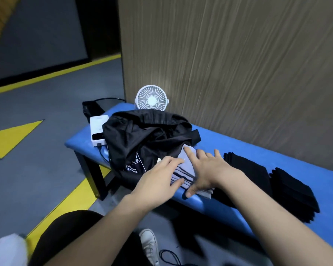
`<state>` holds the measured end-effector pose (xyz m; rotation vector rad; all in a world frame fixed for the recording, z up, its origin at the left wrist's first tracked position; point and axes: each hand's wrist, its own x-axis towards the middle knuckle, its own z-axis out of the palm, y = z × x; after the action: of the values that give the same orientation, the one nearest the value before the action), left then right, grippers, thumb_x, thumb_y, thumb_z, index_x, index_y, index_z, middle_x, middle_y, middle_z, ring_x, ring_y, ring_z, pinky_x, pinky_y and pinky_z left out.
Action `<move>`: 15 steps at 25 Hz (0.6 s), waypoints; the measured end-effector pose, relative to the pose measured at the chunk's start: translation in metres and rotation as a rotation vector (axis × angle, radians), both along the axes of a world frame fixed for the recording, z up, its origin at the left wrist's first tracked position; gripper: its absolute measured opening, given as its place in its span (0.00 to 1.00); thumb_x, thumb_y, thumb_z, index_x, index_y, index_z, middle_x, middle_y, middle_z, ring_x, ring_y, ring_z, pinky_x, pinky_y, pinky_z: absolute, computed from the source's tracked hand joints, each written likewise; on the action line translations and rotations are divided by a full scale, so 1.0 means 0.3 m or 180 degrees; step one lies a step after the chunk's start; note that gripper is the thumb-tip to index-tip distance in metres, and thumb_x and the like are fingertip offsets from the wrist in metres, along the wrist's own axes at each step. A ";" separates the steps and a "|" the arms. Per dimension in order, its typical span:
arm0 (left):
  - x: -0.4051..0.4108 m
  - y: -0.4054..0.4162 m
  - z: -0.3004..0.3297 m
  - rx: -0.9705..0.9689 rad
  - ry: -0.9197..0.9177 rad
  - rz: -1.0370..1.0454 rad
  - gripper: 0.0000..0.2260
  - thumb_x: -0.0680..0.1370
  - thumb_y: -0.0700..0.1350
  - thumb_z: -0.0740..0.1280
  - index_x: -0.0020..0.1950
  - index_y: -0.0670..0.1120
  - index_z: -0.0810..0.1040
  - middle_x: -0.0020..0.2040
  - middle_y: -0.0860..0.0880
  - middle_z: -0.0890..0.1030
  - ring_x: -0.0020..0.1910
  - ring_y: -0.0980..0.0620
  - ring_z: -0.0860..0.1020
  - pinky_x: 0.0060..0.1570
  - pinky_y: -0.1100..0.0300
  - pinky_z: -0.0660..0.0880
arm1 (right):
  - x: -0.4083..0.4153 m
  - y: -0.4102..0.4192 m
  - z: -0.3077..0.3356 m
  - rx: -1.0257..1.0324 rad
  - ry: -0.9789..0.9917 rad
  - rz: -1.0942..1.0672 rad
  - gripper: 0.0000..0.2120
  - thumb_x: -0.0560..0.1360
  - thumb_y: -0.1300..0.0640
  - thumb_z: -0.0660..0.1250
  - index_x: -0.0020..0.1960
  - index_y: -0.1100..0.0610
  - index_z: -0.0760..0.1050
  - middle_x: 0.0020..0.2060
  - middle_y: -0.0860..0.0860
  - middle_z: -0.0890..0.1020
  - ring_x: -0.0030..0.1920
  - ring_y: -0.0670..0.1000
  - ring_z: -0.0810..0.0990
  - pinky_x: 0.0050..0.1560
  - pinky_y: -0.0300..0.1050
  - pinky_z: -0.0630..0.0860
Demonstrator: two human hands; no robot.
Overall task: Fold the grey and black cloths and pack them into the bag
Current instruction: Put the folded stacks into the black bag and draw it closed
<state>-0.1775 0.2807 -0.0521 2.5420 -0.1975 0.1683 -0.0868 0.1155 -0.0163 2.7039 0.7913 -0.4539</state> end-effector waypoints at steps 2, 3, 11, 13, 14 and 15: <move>-0.006 0.014 -0.007 -0.0117 0.0075 -0.0010 0.22 0.80 0.56 0.64 0.73 0.61 0.62 0.66 0.64 0.66 0.62 0.60 0.71 0.57 0.56 0.73 | -0.010 0.027 -0.033 -0.0186 -0.0192 0.0002 0.72 0.57 0.21 0.69 0.79 0.52 0.28 0.72 0.59 0.63 0.71 0.62 0.66 0.75 0.67 0.49; -0.006 0.023 -0.010 -0.0142 0.0094 0.0022 0.22 0.80 0.55 0.64 0.72 0.62 0.63 0.66 0.64 0.67 0.62 0.60 0.71 0.57 0.56 0.74 | -0.014 0.034 -0.045 -0.0231 -0.0251 -0.0013 0.72 0.57 0.21 0.68 0.78 0.54 0.27 0.71 0.60 0.64 0.70 0.63 0.67 0.75 0.67 0.50; 0.011 0.028 -0.036 0.0458 -0.0312 0.0287 0.20 0.79 0.58 0.63 0.71 0.57 0.69 0.63 0.58 0.74 0.64 0.54 0.71 0.65 0.58 0.62 | -0.053 0.037 -0.073 -0.0227 -0.0457 -0.0053 0.68 0.61 0.20 0.64 0.79 0.57 0.29 0.69 0.61 0.65 0.67 0.63 0.67 0.72 0.63 0.58; 0.002 0.019 -0.049 0.0604 -0.0689 0.0363 0.19 0.77 0.57 0.66 0.66 0.54 0.75 0.63 0.55 0.73 0.63 0.52 0.71 0.64 0.59 0.61 | -0.072 0.041 -0.074 -0.0253 -0.0485 -0.0032 0.66 0.64 0.21 0.63 0.79 0.57 0.30 0.69 0.62 0.65 0.67 0.63 0.67 0.71 0.63 0.58; -0.012 0.009 -0.053 0.0636 -0.0961 0.0409 0.17 0.76 0.56 0.67 0.63 0.52 0.77 0.62 0.53 0.74 0.61 0.51 0.71 0.62 0.58 0.62 | -0.079 0.046 -0.078 -0.0277 -0.0544 -0.0005 0.64 0.66 0.22 0.62 0.79 0.58 0.30 0.69 0.62 0.65 0.67 0.64 0.68 0.71 0.63 0.59; -0.030 -0.006 -0.059 0.0584 -0.1176 0.0471 0.15 0.76 0.55 0.68 0.59 0.52 0.78 0.60 0.53 0.74 0.58 0.51 0.72 0.59 0.58 0.65 | -0.085 0.049 -0.083 -0.0292 -0.0612 0.0019 0.62 0.68 0.24 0.61 0.79 0.58 0.30 0.69 0.63 0.65 0.66 0.64 0.68 0.70 0.62 0.60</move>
<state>-0.1865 0.2789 -0.0697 2.6880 -0.1728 0.7093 -0.1125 0.1303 -0.0411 2.6105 0.7072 -0.2184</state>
